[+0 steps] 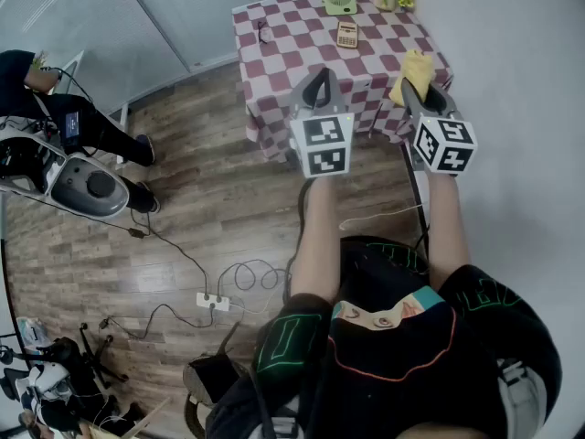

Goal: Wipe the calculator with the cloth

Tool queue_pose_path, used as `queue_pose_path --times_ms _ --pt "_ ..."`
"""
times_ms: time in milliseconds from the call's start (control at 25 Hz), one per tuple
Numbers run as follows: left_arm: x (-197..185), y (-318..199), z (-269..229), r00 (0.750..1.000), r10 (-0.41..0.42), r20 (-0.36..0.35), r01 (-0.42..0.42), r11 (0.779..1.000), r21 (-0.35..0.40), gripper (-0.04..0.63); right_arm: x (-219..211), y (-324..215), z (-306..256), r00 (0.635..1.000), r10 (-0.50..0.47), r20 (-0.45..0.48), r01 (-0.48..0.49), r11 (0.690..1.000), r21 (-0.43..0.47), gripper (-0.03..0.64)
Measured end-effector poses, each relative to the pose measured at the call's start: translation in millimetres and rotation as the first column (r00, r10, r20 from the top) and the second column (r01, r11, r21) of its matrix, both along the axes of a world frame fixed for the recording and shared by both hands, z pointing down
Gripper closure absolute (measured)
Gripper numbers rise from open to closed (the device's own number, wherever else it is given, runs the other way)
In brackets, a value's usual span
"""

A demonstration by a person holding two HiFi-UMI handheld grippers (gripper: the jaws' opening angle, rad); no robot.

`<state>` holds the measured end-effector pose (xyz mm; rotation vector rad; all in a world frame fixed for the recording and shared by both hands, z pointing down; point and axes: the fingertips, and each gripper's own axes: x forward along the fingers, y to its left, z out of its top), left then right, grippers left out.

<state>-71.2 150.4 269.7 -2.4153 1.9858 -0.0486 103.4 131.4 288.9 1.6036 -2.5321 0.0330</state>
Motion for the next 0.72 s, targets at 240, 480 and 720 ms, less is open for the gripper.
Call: queue_pose_path --times_ms 240,480,720 --pt "-12 -4 -1 0.999 -0.035 -0.042 0.035 0.999 -0.005 0.584 1 -6 -9 0.999 0.004 0.054 -0.005 1.0 0.013 0.492" --pt "-16 -4 8 0.998 -0.045 -0.051 0.044 0.999 -0.024 0.584 10 -1 -3 0.998 0.006 0.063 -0.006 1.0 0.0 0.492" --pt "-2 -16 22 0.998 -0.014 -0.063 0.011 0.999 -0.049 0.584 26 -6 10 0.998 0.03 0.054 -0.029 0.999 -0.029 0.492"
